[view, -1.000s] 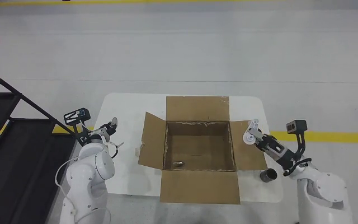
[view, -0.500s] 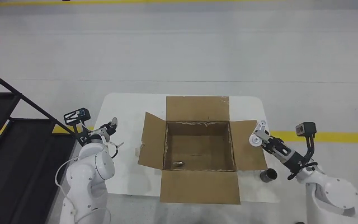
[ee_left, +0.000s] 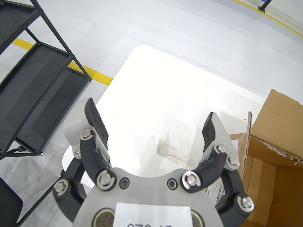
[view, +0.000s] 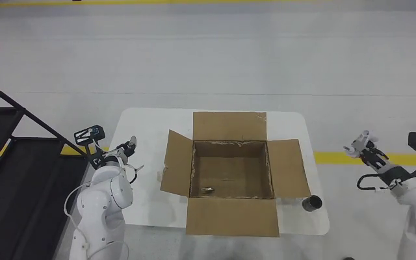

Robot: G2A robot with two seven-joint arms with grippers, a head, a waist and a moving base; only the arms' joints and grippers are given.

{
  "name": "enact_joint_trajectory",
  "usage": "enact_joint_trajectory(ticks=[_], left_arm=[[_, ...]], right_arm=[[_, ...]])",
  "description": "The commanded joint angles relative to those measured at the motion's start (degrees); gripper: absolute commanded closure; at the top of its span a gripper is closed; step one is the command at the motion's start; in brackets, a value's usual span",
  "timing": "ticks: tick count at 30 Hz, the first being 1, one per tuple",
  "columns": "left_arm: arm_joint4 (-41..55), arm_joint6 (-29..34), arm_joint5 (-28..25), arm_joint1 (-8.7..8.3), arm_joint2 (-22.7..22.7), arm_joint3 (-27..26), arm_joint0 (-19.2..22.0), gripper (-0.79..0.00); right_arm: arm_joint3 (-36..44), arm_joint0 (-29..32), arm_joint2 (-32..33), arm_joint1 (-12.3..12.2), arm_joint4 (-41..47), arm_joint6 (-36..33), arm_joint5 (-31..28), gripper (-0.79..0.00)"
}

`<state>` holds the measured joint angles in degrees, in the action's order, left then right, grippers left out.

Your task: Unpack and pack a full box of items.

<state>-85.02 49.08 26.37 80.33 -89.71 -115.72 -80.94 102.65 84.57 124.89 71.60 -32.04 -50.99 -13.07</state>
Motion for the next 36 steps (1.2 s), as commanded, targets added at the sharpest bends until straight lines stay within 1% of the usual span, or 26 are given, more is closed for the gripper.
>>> enact_joint_trajectory(ticks=[1, 4, 9, 13, 17, 19, 31, 32, 34, 36], left_arm=[[0.0, 0.0, 0.0, 0.00, 0.0, 0.0, 0.0, -0.785], [0.0, 0.0, 0.0, 0.00, 0.0, 0.0, 0.0, -0.785], [0.0, 0.0, 0.0, 0.00, 0.0, 0.0, 0.0, -0.785], [0.0, 0.0, 0.0, 0.00, 0.0, 0.0, 0.0, -0.785], [0.0, 0.0, 0.0, 0.00, 0.0, 0.0, 0.0, -0.785], [0.0, 0.0, 0.0, 0.00, 0.0, 0.0, 0.0, -0.785], [0.0, 0.0, 0.0, 0.00, 0.0, 0.0, 0.0, -0.785], [0.0, 0.0, 0.0, 0.00, 0.0, 0.0, 0.0, -0.785], [0.0, 0.0, 0.0, 0.00, 0.0, 0.0, 0.0, -0.785], [0.0, 0.0, 0.0, 0.00, 0.0, 0.0, 0.0, -0.785]], right_arm=[[-1.6, -1.0, -0.7, -0.7, -7.9, -0.8, -0.9, 0.000], [-3.2, -1.6, -2.1, -1.5, -15.8, -1.2, -2.9, 0.000], [-5.7, -1.4, -7.4, -2.3, -28.9, -0.2, -5.8, 0.000], [-8.8, -2.2, -12.2, -2.6, -35.4, 0.0, -6.9, 0.000], [-12.5, -4.1, -15.2, -2.9, -38.3, 0.4, -6.8, 0.000], [-14.5, -5.2, -16.0, -2.8, -35.7, 0.5, -6.5, 0.000], [-14.5, -5.2, -16.0, -2.8, -35.7, 0.5, -6.5, 0.000], [-13.8, -4.7, -16.9, -2.9, -37.6, 0.5, -7.0, 0.000], [-12.4, -4.1, -18.6, -2.9, -41.0, -0.1, -5.2, 0.000], [-12.1, -4.1, -20.3, -2.8, -42.0, -2.9, -3.6, 0.000]])
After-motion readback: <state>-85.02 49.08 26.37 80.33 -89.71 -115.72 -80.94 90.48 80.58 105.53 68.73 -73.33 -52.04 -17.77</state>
